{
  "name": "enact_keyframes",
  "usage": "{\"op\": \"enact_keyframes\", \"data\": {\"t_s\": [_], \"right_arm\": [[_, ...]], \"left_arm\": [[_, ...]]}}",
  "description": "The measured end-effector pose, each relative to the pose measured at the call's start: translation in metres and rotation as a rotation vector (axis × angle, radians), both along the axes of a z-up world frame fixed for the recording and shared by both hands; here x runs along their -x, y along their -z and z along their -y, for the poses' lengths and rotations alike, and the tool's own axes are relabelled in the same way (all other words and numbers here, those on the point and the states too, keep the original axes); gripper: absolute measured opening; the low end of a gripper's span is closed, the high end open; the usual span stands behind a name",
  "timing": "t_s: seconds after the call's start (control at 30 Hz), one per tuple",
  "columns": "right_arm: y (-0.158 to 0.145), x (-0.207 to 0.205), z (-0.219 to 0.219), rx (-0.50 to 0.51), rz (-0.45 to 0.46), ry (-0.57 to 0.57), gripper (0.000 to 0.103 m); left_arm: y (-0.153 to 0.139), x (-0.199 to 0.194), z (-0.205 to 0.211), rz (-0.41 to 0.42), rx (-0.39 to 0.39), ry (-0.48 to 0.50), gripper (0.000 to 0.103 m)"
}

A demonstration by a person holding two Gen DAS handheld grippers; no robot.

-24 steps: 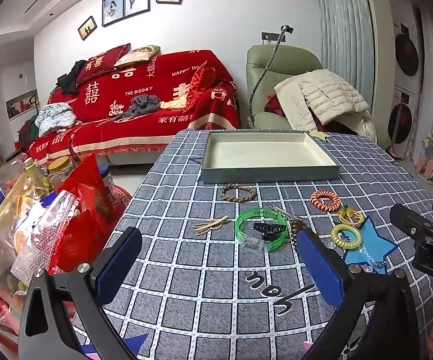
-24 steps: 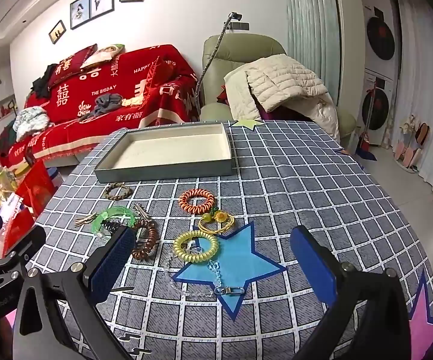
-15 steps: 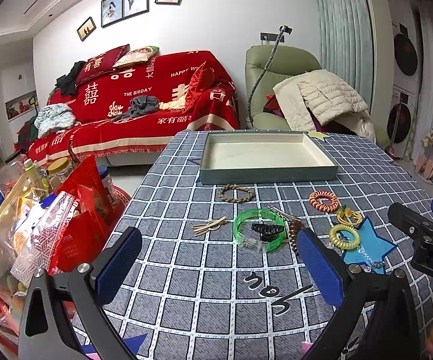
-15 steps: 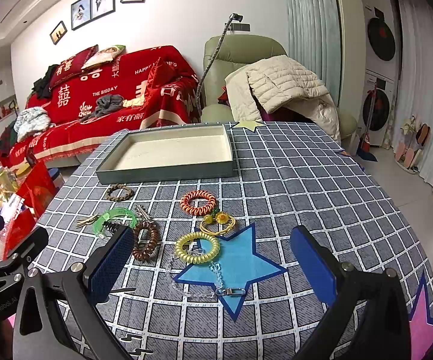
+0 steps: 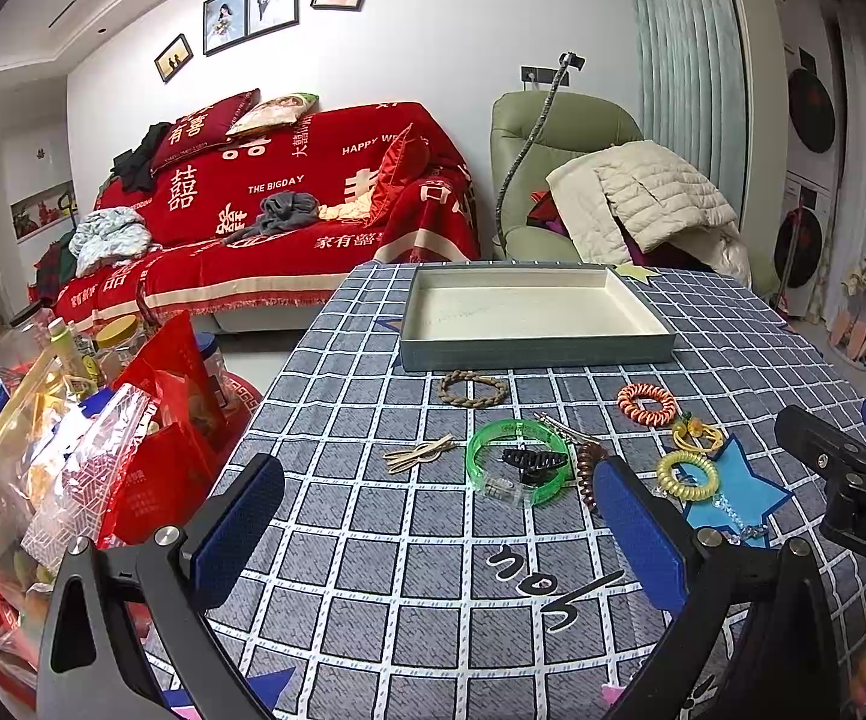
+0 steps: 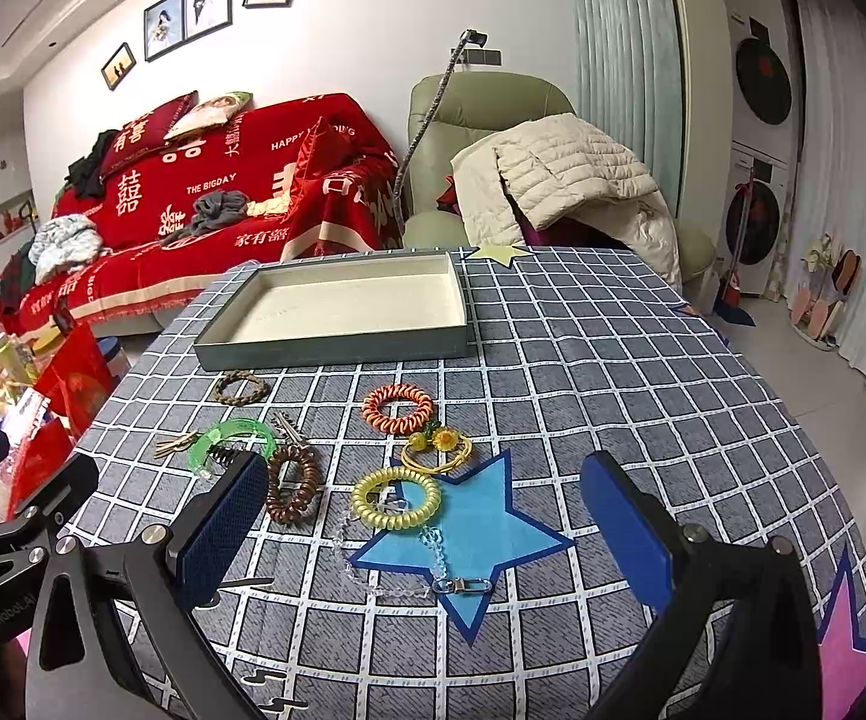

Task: Organize jewelry

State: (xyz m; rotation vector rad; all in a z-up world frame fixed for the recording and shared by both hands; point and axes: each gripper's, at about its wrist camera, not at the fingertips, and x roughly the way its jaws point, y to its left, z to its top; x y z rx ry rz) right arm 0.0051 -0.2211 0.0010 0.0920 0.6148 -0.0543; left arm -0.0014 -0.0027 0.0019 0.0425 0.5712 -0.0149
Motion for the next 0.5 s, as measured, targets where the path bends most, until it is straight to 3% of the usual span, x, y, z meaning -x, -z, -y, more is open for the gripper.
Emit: {"op": "enact_keyframes", "data": {"t_s": [0.5], "right_arm": [[-0.0005, 0.0009, -0.0004, 0.000, -0.001, -0.001, 0.103]], "left_arm": [[-0.0010, -0.0020, 0.0004, 0.002, -0.001, 0.000, 0.103]]}}
